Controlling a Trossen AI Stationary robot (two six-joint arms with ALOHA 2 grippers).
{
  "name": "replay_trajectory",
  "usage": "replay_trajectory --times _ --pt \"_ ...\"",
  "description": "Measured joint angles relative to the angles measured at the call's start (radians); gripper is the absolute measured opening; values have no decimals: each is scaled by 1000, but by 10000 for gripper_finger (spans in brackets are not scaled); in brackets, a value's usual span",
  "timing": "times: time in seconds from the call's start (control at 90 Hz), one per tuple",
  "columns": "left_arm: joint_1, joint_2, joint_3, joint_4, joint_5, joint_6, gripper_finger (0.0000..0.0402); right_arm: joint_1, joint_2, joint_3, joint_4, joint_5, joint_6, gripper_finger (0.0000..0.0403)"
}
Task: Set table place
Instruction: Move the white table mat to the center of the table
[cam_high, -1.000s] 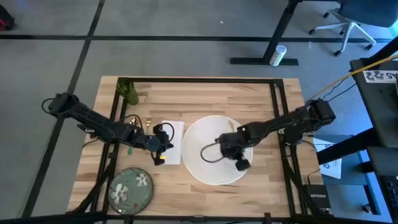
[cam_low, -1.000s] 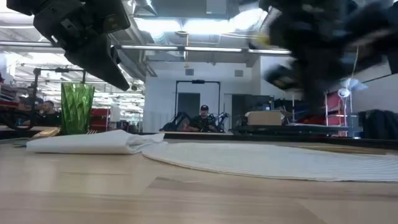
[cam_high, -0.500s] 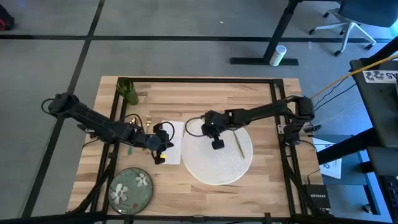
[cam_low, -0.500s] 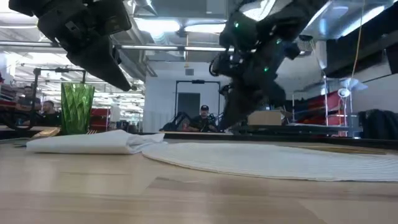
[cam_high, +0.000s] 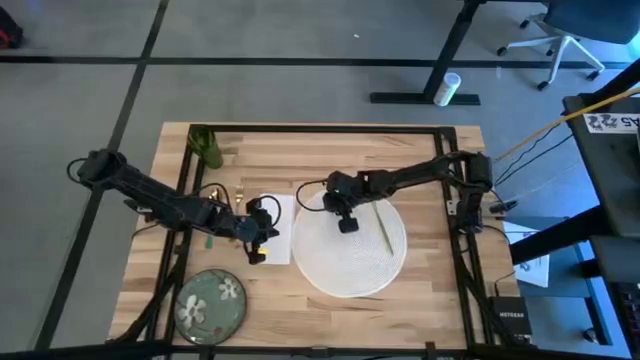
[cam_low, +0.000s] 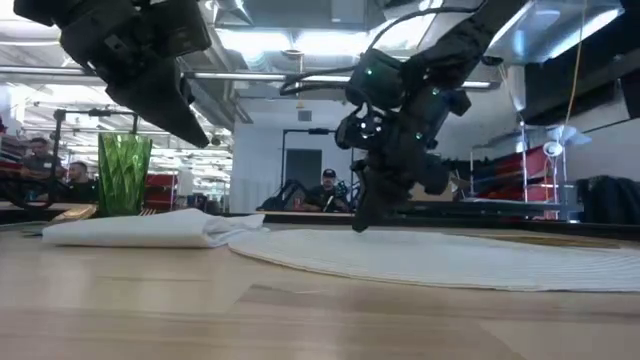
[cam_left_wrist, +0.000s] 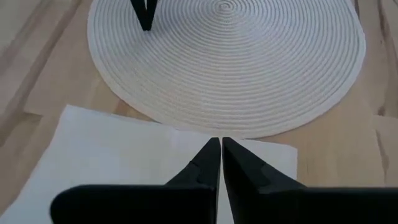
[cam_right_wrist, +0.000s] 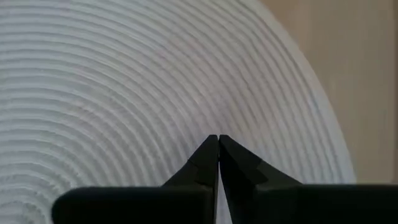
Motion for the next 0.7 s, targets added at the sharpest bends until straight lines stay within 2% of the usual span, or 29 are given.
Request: replay_trajectory --times 0.7 --pt "0 0 0 -7 0 -7 0 -77 -3 -3 -59 64 15 0"
